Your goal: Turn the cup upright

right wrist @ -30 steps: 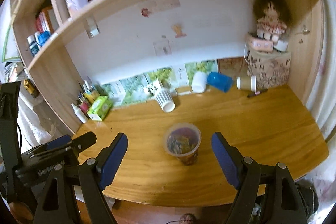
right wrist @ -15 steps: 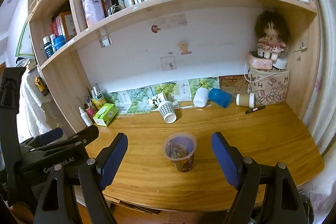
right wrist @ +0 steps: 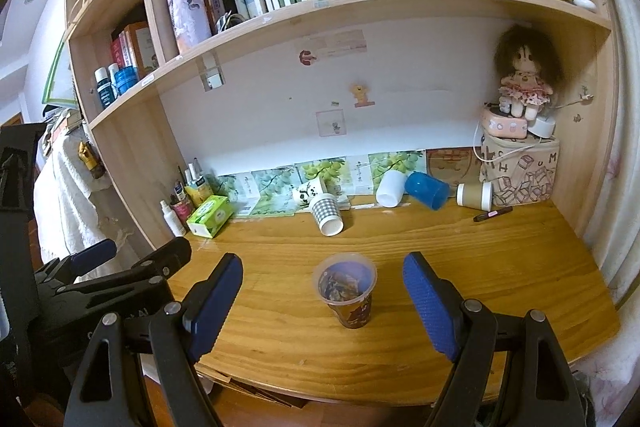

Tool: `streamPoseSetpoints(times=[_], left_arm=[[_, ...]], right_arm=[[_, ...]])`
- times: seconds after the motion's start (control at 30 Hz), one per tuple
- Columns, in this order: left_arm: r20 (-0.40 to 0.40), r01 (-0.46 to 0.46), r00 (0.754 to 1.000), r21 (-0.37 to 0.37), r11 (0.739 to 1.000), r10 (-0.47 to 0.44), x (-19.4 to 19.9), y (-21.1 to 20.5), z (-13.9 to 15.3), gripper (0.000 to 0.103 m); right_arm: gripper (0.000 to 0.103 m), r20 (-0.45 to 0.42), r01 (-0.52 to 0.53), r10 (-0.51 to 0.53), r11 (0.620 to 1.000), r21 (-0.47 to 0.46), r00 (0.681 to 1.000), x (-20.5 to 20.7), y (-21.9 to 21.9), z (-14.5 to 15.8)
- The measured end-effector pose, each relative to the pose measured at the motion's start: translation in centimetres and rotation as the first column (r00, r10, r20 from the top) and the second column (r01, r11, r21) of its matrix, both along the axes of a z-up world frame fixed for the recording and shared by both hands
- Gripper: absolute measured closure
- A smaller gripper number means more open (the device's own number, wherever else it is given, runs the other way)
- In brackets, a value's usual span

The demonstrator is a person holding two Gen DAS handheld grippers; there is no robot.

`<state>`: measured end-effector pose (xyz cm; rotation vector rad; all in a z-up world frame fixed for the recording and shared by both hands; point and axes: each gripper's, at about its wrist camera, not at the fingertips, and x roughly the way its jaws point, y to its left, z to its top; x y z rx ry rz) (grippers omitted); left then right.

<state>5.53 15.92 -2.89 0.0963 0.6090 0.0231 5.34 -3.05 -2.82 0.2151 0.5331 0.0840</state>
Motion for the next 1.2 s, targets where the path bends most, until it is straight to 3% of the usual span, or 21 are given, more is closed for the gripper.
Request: streamPoseSetpoints(times=[1.2], left_arm=[[0.01,-0.005,1.0,-0.002,1.0,0.005,-0.76,0.77,0.36,0.001]], right_arm=[[0.017,0.001,-0.018,0.018,1.0,0.004,1.0,-0.41,0.16,0.0]])
